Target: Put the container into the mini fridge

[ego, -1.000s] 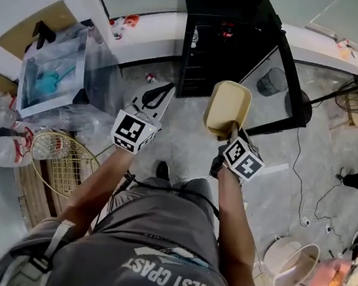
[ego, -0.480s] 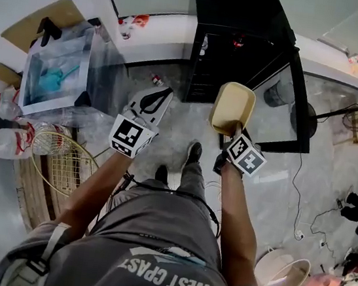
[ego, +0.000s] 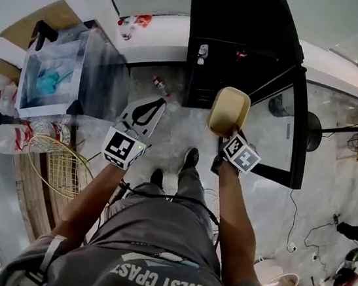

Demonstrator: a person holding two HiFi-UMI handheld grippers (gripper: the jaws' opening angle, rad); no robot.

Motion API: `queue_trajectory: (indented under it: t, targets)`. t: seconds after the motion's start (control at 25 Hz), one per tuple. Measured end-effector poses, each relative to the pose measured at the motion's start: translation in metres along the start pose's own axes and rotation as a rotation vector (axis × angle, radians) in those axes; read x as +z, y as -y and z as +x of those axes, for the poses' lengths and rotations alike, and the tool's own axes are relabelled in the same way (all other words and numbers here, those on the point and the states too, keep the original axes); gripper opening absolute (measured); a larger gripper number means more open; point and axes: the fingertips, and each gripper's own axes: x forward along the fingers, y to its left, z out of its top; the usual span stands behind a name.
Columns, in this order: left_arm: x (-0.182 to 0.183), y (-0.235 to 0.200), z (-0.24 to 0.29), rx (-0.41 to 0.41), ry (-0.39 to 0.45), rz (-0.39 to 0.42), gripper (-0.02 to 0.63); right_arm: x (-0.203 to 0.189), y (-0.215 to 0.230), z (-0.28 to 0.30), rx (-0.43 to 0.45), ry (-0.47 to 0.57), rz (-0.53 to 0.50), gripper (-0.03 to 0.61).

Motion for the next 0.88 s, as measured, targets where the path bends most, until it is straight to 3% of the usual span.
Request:
queue_trajectory:
  t: [0.88]
  targets:
    - [-0.078,-0.007,0.034,0.078,-0.147,-0.120,0.020,-0.028,0.049,0.182,-0.125,-0.175,0.144,0.049]
